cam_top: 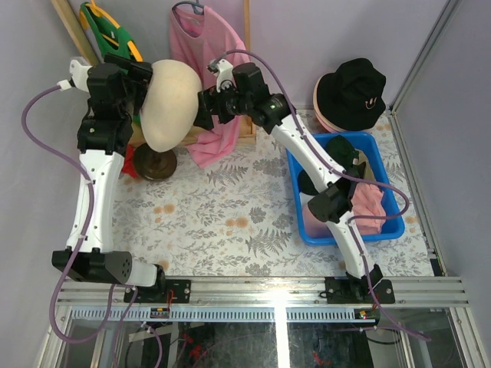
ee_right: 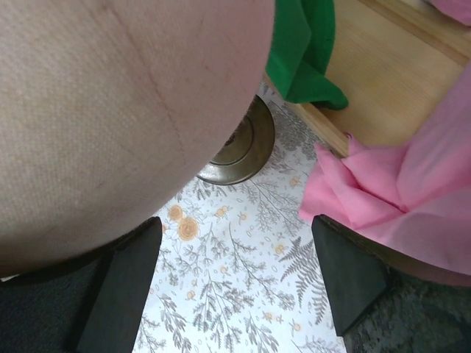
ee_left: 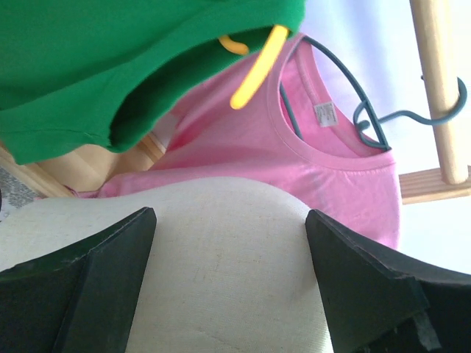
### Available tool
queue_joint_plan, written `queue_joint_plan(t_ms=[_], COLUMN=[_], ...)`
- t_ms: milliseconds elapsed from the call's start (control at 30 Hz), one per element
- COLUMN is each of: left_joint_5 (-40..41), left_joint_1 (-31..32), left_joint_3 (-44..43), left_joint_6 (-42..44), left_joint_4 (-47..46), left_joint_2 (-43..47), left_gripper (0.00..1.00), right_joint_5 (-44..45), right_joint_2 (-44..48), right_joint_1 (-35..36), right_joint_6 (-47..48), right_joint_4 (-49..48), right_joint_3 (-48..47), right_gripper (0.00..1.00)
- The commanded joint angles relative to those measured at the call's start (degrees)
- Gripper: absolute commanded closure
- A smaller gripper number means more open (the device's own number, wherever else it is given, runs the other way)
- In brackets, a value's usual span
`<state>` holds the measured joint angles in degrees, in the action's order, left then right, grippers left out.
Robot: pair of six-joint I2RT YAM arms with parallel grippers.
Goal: Stack the hats
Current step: Move the hat stand to the center of the board.
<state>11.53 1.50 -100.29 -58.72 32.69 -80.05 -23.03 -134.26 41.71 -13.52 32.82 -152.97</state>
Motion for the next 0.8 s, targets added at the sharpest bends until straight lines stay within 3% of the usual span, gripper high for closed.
queue_joint_plan(t_ms=[0, 767], left_joint_5=[-23.77, -20.73], left_joint_1=[13.10, 27.59], left_joint_3=[0.41, 5.43], left_joint_6=[-4.86, -9.64], left_joint_4=[10.38, 5.51], left_joint_2=[-3.22, -1.98], left_gripper=[0.20, 0.20], right_joint_5=[-4.51, -2.83], right_joint_2=[10.66, 25.87], right_joint_1=[4.91, 3.63], right_joint_6=[-5.20, 1.73], right_joint_4=[-27.32, -16.83], right_joint_3=[-3.18, 11.03], right_gripper=[0.09, 0.10])
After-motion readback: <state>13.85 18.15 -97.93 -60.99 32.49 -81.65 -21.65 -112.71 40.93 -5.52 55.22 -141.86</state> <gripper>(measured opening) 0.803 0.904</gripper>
